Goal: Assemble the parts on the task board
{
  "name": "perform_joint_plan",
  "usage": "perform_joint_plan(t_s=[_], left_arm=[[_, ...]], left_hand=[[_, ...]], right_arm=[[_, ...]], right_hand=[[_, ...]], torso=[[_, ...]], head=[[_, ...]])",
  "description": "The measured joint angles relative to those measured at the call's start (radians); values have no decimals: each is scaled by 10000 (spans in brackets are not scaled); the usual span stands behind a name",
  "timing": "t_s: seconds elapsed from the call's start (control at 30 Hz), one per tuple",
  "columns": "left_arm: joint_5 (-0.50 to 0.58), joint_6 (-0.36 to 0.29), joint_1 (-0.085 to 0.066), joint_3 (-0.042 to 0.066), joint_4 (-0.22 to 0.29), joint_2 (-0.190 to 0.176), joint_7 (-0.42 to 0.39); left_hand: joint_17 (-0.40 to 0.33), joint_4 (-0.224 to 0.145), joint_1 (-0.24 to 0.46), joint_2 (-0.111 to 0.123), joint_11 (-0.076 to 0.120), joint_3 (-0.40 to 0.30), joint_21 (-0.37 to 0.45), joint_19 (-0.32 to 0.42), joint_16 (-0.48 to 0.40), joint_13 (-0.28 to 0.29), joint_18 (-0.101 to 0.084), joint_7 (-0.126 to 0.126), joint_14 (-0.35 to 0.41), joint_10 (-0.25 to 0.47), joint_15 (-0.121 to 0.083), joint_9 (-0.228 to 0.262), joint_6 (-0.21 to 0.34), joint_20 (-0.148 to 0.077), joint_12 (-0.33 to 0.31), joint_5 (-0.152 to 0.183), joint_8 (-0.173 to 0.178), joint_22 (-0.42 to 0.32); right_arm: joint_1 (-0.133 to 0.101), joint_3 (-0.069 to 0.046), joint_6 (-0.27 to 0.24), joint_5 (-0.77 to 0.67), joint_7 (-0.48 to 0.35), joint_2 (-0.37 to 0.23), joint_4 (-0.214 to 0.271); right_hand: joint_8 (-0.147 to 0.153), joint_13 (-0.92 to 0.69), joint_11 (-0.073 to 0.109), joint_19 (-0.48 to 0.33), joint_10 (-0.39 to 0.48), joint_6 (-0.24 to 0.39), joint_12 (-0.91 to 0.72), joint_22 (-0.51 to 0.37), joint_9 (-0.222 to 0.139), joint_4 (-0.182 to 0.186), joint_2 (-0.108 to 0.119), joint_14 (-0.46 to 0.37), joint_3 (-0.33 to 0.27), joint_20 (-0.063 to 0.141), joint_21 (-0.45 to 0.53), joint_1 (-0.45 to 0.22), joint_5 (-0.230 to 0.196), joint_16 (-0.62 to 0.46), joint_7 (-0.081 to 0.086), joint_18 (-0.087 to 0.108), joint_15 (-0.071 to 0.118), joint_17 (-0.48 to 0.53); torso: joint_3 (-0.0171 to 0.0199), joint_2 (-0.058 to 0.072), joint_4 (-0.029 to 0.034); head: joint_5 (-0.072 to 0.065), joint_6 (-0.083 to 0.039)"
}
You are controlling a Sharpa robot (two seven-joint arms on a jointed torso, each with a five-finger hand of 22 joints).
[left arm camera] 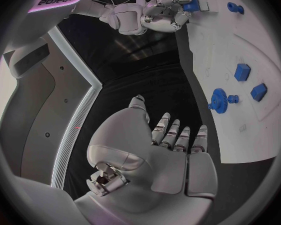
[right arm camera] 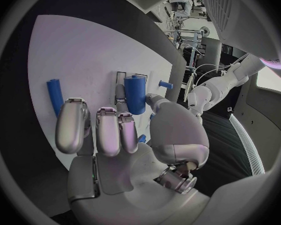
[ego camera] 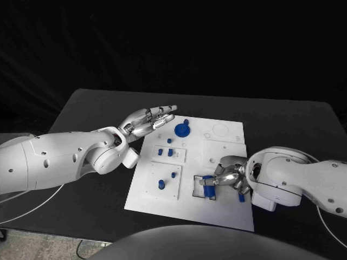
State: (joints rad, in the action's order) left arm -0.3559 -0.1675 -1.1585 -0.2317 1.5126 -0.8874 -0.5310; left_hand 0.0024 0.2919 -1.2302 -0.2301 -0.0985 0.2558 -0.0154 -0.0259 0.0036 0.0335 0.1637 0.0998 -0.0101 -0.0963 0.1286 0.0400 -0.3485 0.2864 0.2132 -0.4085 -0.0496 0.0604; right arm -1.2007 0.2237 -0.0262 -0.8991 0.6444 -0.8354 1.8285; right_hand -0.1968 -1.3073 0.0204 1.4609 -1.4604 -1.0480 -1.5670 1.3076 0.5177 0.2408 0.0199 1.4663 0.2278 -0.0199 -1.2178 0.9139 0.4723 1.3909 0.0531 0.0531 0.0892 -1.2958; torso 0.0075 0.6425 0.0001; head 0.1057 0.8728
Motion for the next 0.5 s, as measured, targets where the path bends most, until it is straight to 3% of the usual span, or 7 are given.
perform_joint_plan(t_s=[0.03,0.2,0.5], left_arm=[[6,4,0,0,1,-1,4],[24,19,0,0,3,-13,22],[46,49,0,0,-6,-3,43]], left_hand=[[0,0,0,0,0,0,0,-13,0,0,-1,0,0,0,0,0,0,13,0,0,0,0],[0,0,0,0,0,0,0,-14,0,-1,-1,0,0,0,0,0,0,13,0,0,0,0],[-1,0,-2,-2,0,0,-40,-13,0,-2,-1,-1,0,0,0,-1,0,13,0,0,0,9]], right_arm=[[0,-2,13,8,1,10,0],[-4,-8,73,39,12,69,-19],[-4,-8,142,65,23,134,-68]], right_hand=[[0,0,-1,0,0,5,0,0,1,-370,26,0,370,0,26,-77,-171,-28,5,1,0,24],[18,0,-3,-35,3,5,0,-1,-46,-448,-77,0,530,-35,224,-283,-882,-155,6,160,0,195],[46,-8,-17,-35,18,-18,0,-2,-114,-16,-189,0,99,-35,349,-772,-2223,-202,10,158,1,322]], torso=[[-1,0,0],[-4,-3,4],[2,3,0]], head=[[0,0],[-1,0],[53,0]])
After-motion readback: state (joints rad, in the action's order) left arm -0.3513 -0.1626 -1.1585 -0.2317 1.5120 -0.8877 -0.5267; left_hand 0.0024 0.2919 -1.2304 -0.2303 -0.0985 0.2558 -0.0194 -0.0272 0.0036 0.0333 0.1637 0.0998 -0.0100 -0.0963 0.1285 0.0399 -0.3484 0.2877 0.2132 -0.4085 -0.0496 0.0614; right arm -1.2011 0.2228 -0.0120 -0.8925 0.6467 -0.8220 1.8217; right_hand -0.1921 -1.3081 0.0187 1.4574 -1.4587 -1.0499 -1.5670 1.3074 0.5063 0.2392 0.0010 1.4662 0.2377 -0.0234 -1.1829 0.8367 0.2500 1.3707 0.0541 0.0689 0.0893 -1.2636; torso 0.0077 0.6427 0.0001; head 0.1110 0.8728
